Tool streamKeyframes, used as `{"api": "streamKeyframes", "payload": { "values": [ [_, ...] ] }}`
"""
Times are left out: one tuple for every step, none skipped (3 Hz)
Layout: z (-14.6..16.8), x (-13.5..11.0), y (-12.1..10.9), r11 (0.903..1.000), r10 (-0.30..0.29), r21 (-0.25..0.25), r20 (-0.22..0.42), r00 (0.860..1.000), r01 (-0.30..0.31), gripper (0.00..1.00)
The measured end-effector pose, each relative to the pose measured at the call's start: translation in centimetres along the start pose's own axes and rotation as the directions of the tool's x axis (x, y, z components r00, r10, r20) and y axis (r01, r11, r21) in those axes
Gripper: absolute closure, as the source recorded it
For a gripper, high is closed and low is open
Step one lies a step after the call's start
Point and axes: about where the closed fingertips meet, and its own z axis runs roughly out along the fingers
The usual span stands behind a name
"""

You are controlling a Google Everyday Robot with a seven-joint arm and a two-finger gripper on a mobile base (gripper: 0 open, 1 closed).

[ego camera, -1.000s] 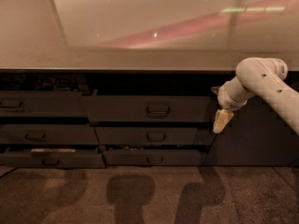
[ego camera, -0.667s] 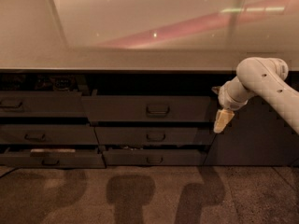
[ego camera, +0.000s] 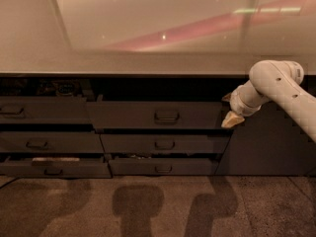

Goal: Open top drawer

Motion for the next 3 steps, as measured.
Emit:
{"api": "streamKeyframes", "payload": {
  "values": [
    [0.0, 0.0, 0.0, 1.0, 0.0, 0.0, 0.0, 1.0, 0.0, 0.66],
    [0.01, 0.0, 0.0, 1.0, 0.0, 0.0, 0.0, 1.0, 0.0, 0.89],
    [0.01, 0.0, 0.01, 1.0, 0.0, 0.0, 0.0, 1.0, 0.0, 1.0]
  ]
}}
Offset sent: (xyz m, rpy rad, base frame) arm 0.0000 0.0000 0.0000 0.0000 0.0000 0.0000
